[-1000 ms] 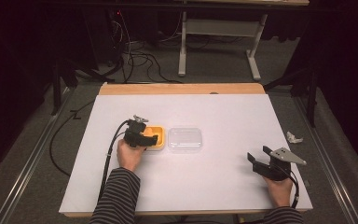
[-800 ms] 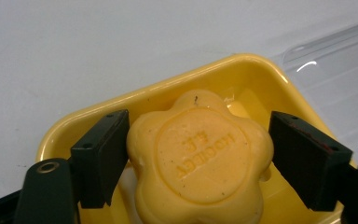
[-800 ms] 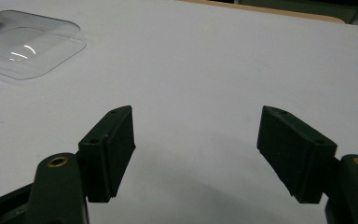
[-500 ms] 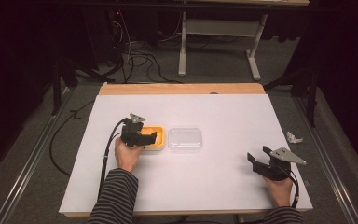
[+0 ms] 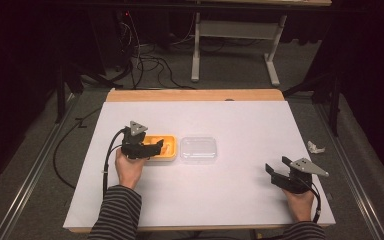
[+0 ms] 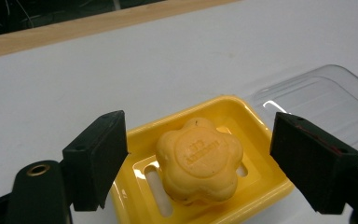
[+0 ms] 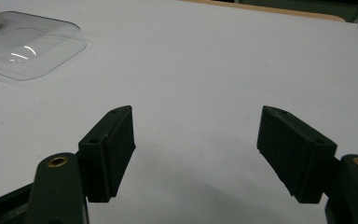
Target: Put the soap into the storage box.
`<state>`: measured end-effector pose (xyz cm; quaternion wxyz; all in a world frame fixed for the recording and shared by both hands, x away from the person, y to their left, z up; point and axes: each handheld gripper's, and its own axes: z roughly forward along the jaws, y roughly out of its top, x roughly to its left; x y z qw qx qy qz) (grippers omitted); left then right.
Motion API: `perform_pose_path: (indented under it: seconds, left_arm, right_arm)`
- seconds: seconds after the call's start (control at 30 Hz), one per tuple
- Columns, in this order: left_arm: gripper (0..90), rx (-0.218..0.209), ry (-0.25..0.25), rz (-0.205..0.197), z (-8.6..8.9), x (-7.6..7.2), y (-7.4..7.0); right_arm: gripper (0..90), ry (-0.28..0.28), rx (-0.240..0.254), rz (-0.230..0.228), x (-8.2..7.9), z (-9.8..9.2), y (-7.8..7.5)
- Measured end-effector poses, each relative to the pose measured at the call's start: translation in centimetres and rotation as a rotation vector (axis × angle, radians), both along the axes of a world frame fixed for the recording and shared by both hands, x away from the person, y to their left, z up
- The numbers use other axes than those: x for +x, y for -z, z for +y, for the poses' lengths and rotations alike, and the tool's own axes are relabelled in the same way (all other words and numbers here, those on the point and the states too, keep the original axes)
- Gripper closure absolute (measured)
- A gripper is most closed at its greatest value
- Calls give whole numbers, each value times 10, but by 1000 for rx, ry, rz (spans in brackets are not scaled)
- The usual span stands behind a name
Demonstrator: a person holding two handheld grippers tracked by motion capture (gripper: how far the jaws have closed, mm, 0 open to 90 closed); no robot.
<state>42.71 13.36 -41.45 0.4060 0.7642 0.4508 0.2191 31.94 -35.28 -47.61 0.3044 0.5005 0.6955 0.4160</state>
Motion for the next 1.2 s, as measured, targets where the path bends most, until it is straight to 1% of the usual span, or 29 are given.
perform_pose_path:
  seconds: [0.23,0.27,0.37,0.5,0.63,0.77,0.83,0.93,1.07,1.2]
  left_arm:
    - [191,-25,1,-19,5,-8,-8]
    - [189,-23,7,-17,6,-10,-9]
    - [188,-38,10,-35,7,-15,-12]
    - [189,-49,7,-38,11,-19,-14]
    - [189,-61,14,-60,13,-27,-15]
    - [188,-53,21,-61,16,-35,-15]
    - [188,-61,17,-65,18,-38,-16]
    - [188,-87,13,-76,21,-43,-17]
    - [188,-97,9,-72,24,-48,-17]
    - [187,-98,18,-72,24,-53,-17]
  right_arm:
    - [279,2,-1,-2,0,0,0]
    - [278,2,-1,-2,0,0,0]
    - [279,0,0,-1,0,0,0]
    - [278,2,1,-2,0,0,0]
    - [279,3,-2,-2,0,0,0]
    - [278,0,-6,-5,0,0,0]
    - [278,0,-2,-3,0,0,0]
    - [278,-2,-7,-5,0,0,0]
    - [278,-2,-7,-8,0,0,0]
    - [278,-2,-8,-8,0,0,0]
